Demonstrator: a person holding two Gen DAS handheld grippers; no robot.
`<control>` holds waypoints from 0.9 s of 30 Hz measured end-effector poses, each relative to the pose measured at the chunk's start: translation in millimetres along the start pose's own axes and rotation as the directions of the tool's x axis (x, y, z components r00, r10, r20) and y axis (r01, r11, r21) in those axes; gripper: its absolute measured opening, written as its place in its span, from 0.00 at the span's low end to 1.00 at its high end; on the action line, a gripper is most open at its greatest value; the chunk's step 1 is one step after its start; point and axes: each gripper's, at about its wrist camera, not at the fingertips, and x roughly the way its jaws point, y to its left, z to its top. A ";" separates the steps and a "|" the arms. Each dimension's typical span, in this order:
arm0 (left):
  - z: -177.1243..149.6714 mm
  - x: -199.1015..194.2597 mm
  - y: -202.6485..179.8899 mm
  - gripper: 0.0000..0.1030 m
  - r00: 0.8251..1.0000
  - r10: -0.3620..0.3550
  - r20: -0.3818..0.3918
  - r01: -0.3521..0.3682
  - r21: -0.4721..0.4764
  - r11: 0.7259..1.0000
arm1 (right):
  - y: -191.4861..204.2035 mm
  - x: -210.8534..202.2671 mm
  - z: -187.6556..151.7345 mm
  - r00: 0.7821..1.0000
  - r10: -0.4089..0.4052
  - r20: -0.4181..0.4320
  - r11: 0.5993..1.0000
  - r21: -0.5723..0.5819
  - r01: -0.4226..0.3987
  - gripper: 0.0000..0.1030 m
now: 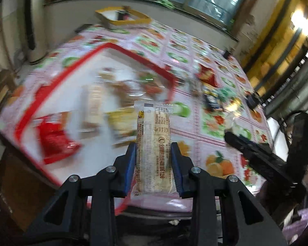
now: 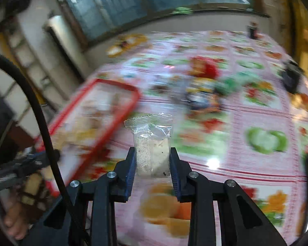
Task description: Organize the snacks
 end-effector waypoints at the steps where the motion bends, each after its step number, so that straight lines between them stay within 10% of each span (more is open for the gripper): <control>1: -1.0 -3.3 9.1 0.33 1.000 0.008 -0.006 -0.008 -0.011 1.000 | 14.0 1.9 3.4 0.999 0.048 0.001 0.999 -0.018 -0.048 0.30; 7: -11.7 0.6 37.0 0.34 0.999 0.013 -0.047 -0.014 -0.040 0.999 | 77.3 33.0 10.9 0.979 0.193 -0.067 0.974 -0.104 -0.200 0.30; 27: -10.3 37.2 59.1 0.35 0.984 0.105 -0.142 -0.110 -0.027 0.994 | 111.9 114.0 6.6 0.953 0.176 -0.245 0.963 -0.159 -0.218 0.31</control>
